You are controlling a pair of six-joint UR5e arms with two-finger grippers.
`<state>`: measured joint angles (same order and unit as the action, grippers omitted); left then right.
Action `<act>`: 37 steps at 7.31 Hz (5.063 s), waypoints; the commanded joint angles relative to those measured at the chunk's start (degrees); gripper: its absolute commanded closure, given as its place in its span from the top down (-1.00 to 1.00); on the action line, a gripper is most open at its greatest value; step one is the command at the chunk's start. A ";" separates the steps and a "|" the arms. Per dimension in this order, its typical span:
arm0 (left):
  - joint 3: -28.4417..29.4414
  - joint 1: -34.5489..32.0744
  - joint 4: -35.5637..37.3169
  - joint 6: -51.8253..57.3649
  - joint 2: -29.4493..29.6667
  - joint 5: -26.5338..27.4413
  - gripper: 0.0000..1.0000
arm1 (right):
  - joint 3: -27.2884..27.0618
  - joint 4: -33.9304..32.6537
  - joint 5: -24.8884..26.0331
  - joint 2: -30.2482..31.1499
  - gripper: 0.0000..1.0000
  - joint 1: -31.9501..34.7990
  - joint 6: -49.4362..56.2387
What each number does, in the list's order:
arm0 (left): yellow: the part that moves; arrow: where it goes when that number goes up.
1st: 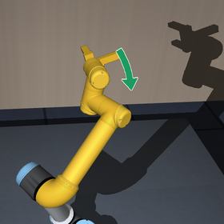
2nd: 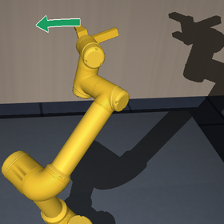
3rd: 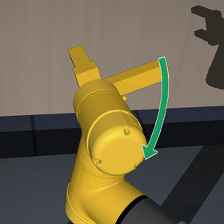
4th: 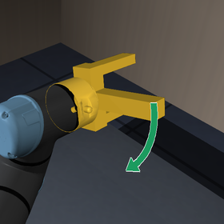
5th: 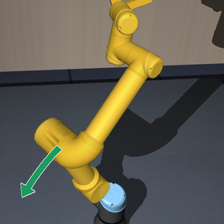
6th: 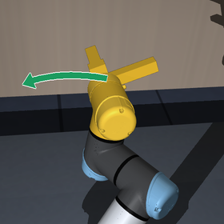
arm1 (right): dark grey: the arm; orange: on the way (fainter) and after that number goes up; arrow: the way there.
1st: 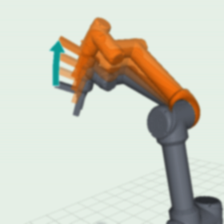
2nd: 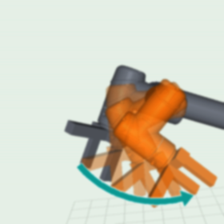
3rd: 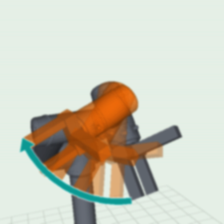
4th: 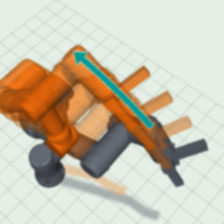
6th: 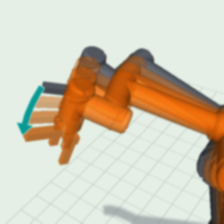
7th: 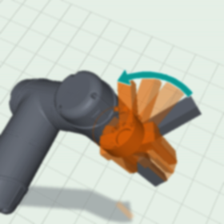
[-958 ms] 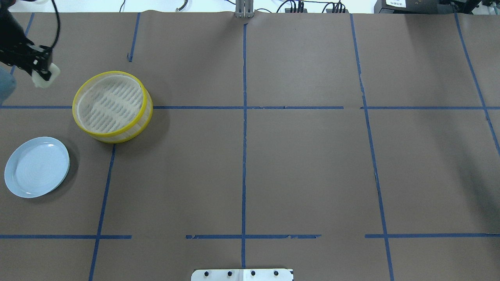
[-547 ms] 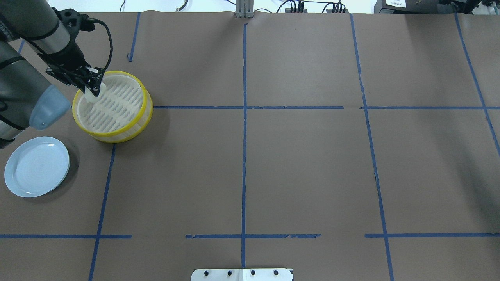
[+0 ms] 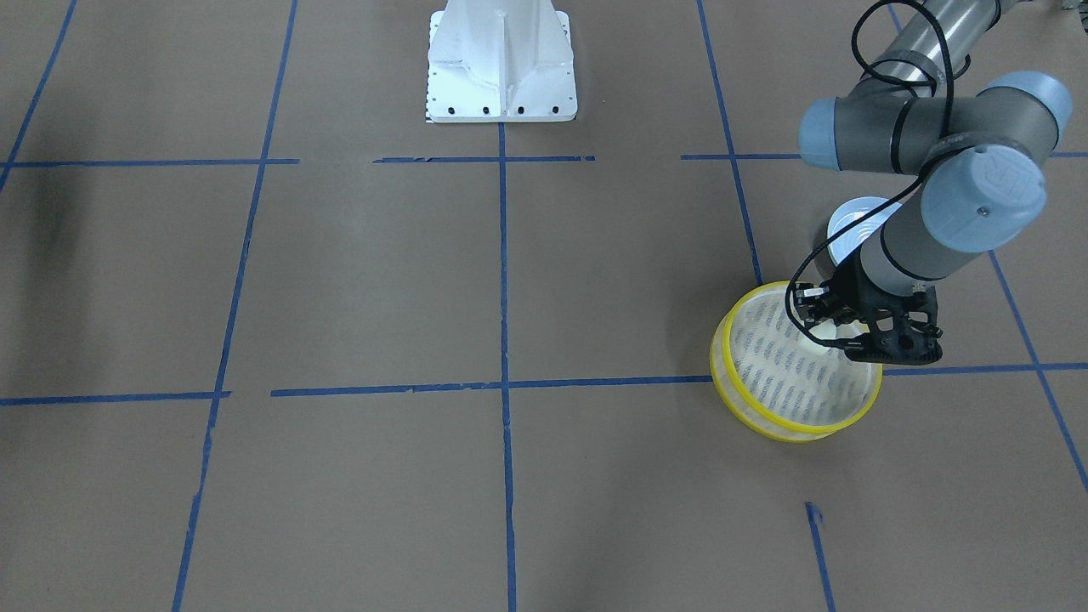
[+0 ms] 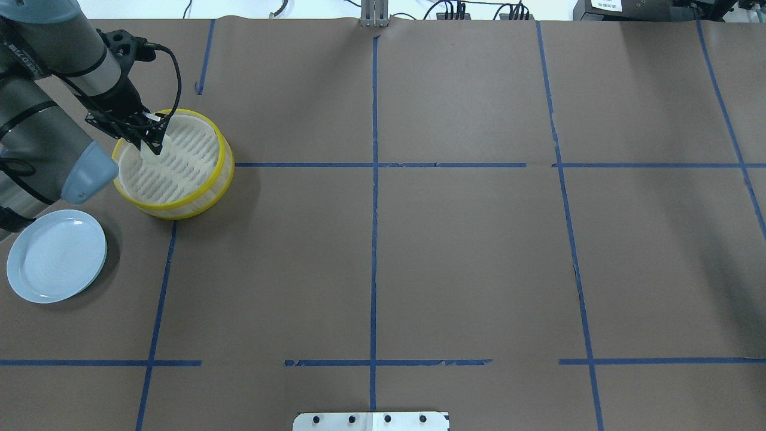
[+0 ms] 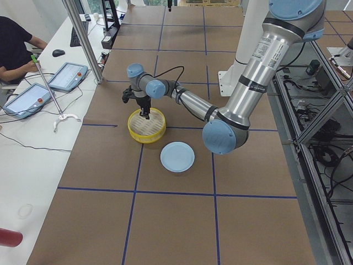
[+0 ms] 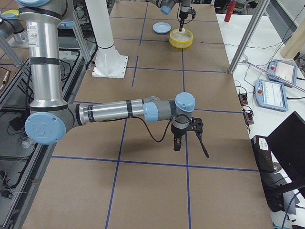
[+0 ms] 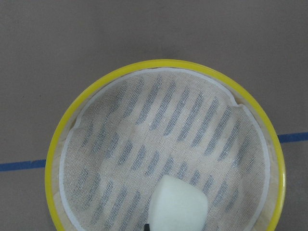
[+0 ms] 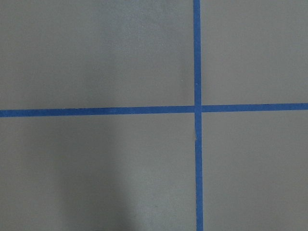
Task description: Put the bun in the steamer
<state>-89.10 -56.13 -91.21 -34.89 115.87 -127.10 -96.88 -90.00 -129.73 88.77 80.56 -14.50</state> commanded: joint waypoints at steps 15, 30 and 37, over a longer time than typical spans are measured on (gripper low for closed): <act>-14.59 -9.66 -7.67 0.92 -10.30 1.42 1.00 | 0.03 0.00 0.00 0.00 1.00 -0.05 0.00; -4.16 -36.33 -1.95 39.37 -31.15 -10.18 1.00 | 0.03 0.00 0.00 0.00 1.00 0.03 0.00; -5.91 -36.42 -1.87 39.46 -30.88 -9.92 1.00 | 0.03 0.00 0.00 0.00 1.00 -0.05 0.00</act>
<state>-94.63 -92.52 -93.18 4.54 84.90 -137.03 -96.86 -90.00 -129.73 88.77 80.58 -14.50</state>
